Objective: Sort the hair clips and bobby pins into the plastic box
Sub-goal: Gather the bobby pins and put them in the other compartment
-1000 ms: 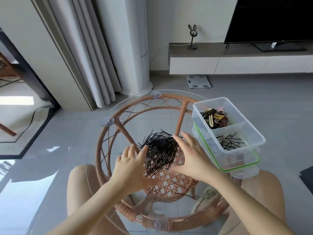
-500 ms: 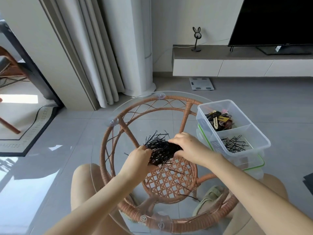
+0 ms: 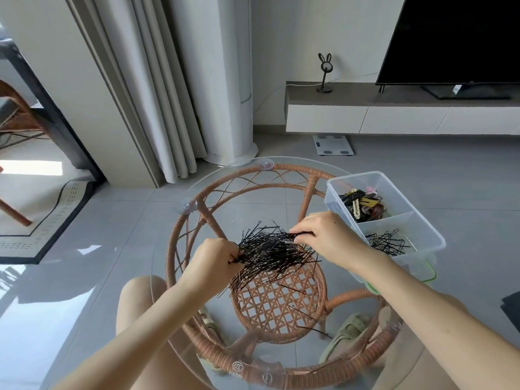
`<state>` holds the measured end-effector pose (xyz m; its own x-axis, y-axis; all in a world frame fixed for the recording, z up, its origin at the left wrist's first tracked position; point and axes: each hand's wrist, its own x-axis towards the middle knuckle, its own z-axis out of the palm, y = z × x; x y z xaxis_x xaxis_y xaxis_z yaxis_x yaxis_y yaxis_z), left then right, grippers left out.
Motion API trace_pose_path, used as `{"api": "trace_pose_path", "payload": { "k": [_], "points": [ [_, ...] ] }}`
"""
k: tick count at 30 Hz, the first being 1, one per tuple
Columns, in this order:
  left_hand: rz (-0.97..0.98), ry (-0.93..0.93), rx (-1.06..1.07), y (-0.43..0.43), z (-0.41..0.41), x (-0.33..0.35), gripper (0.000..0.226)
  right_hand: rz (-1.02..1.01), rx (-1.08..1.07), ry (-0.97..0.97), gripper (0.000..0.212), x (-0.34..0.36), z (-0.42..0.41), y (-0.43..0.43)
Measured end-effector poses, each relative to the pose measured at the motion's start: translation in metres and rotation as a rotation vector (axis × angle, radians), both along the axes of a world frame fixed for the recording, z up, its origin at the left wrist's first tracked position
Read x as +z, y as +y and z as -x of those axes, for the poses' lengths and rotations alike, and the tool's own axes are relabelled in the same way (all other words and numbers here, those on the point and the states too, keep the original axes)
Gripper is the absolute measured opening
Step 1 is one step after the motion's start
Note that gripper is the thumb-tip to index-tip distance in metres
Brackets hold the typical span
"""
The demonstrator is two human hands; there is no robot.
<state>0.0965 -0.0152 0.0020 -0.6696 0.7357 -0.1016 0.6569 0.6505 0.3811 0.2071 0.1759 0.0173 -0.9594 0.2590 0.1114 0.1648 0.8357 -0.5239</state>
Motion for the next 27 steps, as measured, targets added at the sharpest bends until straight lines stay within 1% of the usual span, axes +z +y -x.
{"api": "trace_pose_path", "payload": {
  "k": [5, 9, 12, 14, 16, 17, 19, 22, 24, 27],
  "points": [
    [-0.065, 0.018, 0.033, -0.005, 0.006, 0.02, 0.017, 0.02, -0.051, 0.079, 0.022, 0.03, -0.006, 0.003],
    [-0.106, -0.014, 0.055, -0.007, 0.008, 0.027, 0.014, 0.123, -0.128, 0.126, 0.022, 0.052, -0.017, 0.011],
    [-0.105, -0.004, 0.057, -0.006, 0.008, 0.031, 0.014, 0.218, -0.148, 0.153, 0.021, 0.066, -0.03, 0.022],
    [-0.102, -0.001, 0.058, -0.004, 0.008, 0.033, 0.016, 0.244, -0.166, 0.166, 0.029, 0.074, -0.042, 0.034],
    [-0.114, -0.021, 0.059, -0.001, 0.007, 0.036, 0.022, 0.242, -0.202, 0.163, 0.032, 0.078, -0.056, 0.049],
    [-0.118, -0.028, 0.051, 0.002, 0.007, 0.036, 0.022, 0.23, -0.223, 0.15, 0.033, 0.08, -0.063, 0.057],
    [-0.122, -0.02, 0.031, 0.007, 0.005, 0.037, 0.012, 0.202, -0.27, 0.106, 0.032, 0.081, -0.078, 0.073],
    [-0.145, -0.016, 0.012, 0.011, 0.002, 0.041, 0.009, 0.097, -0.31, -0.064, 0.019, 0.073, -0.091, 0.092],
    [-0.161, -0.023, -0.017, 0.018, -0.002, 0.046, 0.01, 0.0, -0.291, -0.189, 0.017, 0.061, -0.095, 0.101],
    [-0.171, -0.026, -0.059, 0.037, -0.012, 0.057, 0.014, -0.089, -0.212, -0.287, 0.019, 0.042, -0.092, 0.106]
  ]
}}
